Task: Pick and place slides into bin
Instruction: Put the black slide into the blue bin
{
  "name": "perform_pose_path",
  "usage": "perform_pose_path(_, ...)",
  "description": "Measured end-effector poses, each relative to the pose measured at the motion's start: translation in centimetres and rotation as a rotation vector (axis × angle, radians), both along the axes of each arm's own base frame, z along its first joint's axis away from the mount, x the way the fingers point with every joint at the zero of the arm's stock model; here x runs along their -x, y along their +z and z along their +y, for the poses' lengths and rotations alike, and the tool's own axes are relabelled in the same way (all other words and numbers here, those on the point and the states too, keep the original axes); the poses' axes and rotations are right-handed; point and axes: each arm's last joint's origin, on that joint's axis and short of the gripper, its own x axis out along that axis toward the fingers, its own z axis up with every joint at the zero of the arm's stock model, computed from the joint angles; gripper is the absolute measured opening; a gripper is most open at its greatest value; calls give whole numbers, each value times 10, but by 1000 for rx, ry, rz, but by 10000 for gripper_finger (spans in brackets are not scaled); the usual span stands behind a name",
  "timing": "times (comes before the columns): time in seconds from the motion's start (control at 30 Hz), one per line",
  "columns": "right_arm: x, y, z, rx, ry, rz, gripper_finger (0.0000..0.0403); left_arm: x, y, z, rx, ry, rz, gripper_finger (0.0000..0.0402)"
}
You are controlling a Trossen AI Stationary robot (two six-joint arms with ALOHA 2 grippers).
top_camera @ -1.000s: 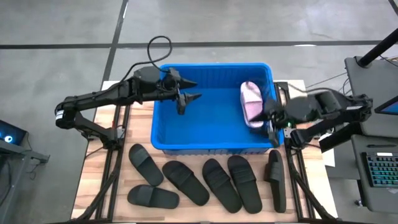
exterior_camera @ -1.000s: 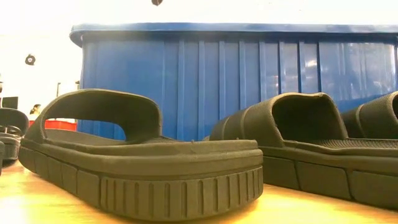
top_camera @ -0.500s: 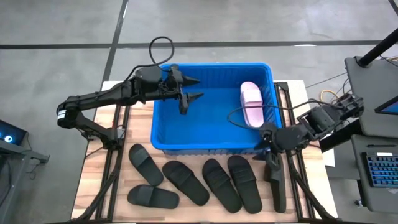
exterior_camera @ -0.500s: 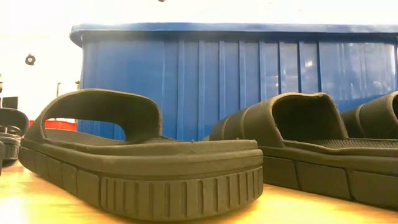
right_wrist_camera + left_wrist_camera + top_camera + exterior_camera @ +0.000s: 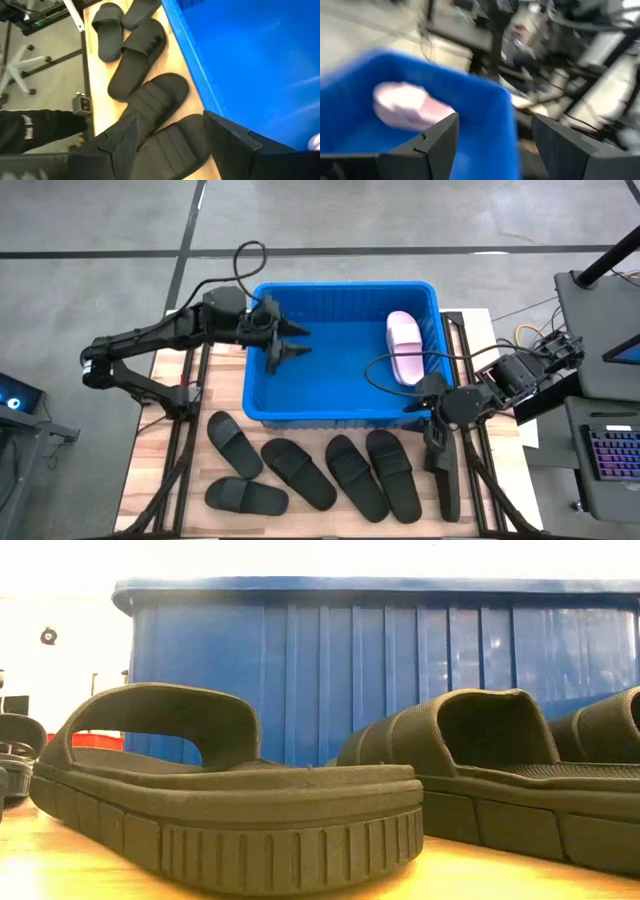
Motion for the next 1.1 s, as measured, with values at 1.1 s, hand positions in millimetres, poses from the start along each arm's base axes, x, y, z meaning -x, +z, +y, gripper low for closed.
perform_pose_path(1.1,-2,4,-12,403,-85,-108,210,79,-73,-81,181,262,985,233)
